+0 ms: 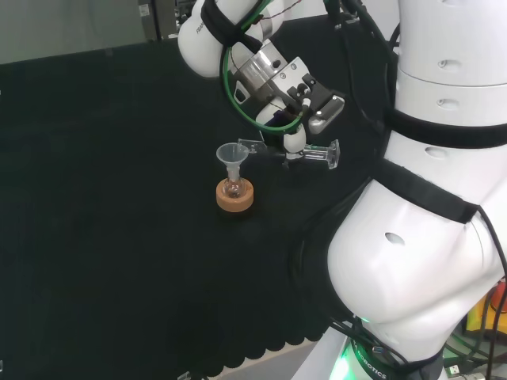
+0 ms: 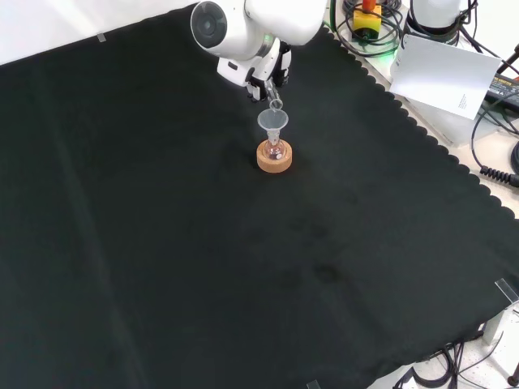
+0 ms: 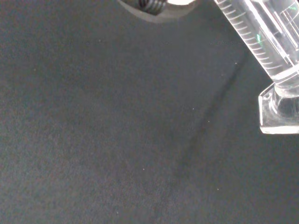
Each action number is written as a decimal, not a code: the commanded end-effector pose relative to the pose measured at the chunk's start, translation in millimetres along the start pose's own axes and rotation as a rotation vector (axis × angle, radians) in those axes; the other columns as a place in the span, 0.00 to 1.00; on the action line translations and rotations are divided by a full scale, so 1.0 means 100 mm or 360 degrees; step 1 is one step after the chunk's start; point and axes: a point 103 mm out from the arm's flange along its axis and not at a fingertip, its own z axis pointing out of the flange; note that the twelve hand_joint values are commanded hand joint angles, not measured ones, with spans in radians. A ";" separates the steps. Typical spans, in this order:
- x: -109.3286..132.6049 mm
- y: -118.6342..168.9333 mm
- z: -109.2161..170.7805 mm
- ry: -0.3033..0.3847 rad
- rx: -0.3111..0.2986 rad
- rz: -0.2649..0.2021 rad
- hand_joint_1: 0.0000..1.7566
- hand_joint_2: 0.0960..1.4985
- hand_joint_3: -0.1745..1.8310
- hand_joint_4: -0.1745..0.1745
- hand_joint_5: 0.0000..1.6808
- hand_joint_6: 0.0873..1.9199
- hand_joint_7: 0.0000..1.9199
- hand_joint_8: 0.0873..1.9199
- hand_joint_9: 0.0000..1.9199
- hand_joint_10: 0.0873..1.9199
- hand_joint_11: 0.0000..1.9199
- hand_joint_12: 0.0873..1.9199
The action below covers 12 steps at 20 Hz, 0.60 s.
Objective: Pour the water from the graduated cylinder into the round-bottom flask.
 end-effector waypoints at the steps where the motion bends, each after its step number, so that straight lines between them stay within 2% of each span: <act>1: 0.00 -0.02 -0.05 -0.0019 0.0027 0.0014 0.73 0.68 0.09 0.00 0.66 0.37 0.60 0.36 0.77 0.00 0.62 0.39; 12: 0.01 -0.05 -0.10 -0.0060 0.0096 0.0036 0.73 0.68 0.09 0.00 0.66 0.37 0.60 0.36 0.77 0.00 0.62 0.39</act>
